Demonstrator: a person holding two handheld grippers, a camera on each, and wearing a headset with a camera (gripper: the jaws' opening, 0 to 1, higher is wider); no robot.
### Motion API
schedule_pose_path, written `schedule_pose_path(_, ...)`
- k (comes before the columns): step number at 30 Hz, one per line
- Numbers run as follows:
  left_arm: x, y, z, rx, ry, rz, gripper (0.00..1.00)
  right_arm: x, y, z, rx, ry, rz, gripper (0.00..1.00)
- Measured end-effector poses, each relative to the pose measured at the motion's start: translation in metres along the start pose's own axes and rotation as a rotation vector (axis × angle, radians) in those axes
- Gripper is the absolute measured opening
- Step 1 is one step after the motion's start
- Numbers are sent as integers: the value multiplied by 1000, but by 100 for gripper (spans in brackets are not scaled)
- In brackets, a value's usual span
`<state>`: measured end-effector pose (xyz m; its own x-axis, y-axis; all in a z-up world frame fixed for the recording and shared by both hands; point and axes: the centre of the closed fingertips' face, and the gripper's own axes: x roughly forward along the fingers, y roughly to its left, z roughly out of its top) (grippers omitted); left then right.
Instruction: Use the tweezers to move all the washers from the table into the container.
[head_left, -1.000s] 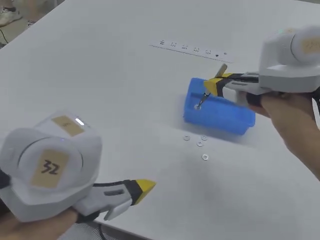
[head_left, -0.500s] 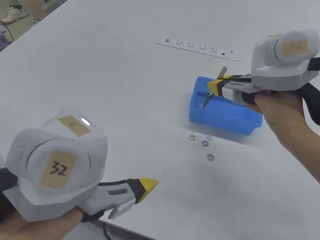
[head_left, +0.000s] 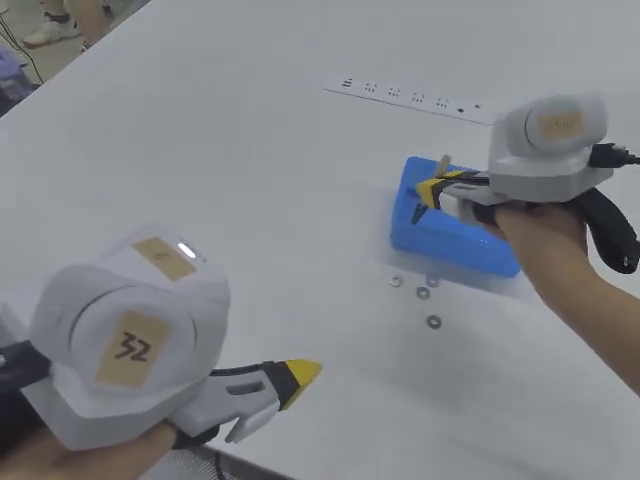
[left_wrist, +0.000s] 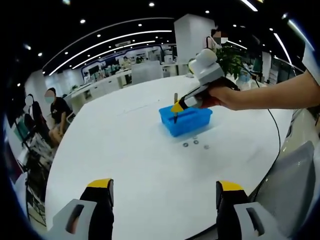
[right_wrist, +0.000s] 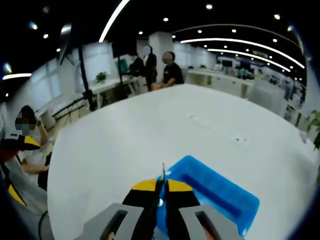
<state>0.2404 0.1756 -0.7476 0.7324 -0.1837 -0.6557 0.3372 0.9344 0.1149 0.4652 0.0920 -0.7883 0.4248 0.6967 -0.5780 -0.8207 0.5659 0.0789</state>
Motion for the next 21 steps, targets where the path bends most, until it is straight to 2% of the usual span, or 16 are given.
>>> schedule_pose_path(19,-1,6,0,5,-10,20,84,4,-2,-7,-15,-9,-24,1)
schedule_pose_path(21,-2,5,1,4,-12,6,79,4,-2,-7,-24,-10,-21,1)
